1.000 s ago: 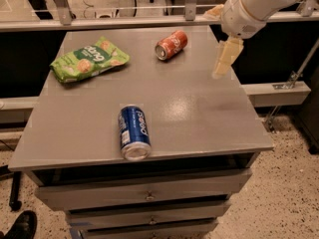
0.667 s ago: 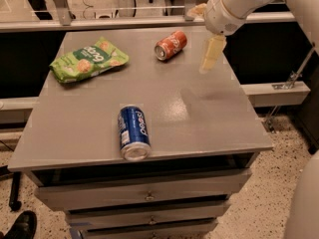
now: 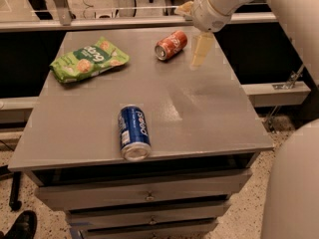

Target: Place coke can upright

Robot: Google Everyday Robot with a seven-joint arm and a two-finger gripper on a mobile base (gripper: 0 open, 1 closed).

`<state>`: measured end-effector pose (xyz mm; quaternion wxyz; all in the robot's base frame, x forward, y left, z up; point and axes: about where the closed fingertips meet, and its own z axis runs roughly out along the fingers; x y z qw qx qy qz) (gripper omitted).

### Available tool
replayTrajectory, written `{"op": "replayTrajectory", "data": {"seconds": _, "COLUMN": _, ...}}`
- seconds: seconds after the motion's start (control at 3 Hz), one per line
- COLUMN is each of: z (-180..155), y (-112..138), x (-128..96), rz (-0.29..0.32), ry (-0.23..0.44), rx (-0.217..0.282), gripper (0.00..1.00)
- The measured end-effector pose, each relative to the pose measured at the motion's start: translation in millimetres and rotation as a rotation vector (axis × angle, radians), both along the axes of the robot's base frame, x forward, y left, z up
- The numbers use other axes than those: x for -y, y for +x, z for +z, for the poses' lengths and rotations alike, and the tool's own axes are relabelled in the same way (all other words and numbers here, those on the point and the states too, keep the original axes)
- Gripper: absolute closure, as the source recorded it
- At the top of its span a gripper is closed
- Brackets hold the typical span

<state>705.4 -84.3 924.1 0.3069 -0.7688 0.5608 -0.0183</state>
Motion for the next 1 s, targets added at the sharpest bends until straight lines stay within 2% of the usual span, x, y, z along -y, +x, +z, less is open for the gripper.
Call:
{"op": "replayTrajectory", "data": {"seconds": 0.67, "z": -9, "y": 45, "x": -49, "rz": 0.047, "ry": -0.144, "rx": 0.023, "gripper": 0.00}}
{"op": "replayTrajectory", "data": {"seconds": 1.0, "z": -24, "y": 70, "x": -58, "rz": 0.059, "ry": -0.228, "rx": 0.044, "gripper": 0.00}}
